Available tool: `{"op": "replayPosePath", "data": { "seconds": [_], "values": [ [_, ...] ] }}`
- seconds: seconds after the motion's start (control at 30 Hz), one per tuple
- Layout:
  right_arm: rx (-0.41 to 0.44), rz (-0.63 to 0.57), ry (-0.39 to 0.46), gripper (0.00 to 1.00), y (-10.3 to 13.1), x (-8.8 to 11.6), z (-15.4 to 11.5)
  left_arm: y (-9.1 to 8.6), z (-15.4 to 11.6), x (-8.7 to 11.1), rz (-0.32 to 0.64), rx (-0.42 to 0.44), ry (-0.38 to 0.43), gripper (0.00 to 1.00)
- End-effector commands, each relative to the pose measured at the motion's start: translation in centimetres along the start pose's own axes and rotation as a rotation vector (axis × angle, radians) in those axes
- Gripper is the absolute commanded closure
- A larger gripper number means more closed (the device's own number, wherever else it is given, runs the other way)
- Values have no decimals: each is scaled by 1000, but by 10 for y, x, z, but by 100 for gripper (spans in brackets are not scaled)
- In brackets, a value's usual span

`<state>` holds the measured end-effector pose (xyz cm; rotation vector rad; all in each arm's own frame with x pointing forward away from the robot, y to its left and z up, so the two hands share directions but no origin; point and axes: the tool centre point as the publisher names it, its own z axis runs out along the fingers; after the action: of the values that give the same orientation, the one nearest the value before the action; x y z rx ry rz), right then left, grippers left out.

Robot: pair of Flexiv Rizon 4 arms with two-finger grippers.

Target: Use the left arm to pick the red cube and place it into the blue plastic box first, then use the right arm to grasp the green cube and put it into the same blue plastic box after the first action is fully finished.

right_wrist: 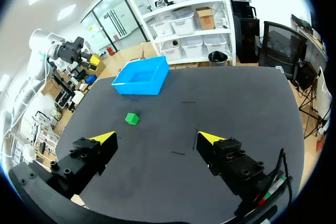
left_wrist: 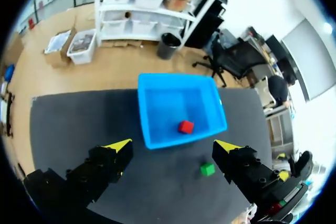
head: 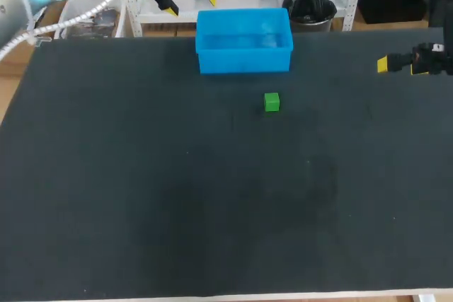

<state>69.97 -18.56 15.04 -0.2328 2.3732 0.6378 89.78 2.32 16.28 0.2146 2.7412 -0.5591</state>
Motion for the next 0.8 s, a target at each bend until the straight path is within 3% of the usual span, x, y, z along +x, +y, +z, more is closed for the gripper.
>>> {"op": "replayPosePath", "data": {
  "seconds": [0.03,0.3,0.8],
  "values": [
    [0,0,0,0,0,0,0,6,-24,53,30,51,-195,0],
    [0,0,0,0,0,0,0,10,-44,84,175,172,-193,0],
    [0,0,0,0,0,0,0,36,-67,135,413,260,-137,0]
  ]
}}
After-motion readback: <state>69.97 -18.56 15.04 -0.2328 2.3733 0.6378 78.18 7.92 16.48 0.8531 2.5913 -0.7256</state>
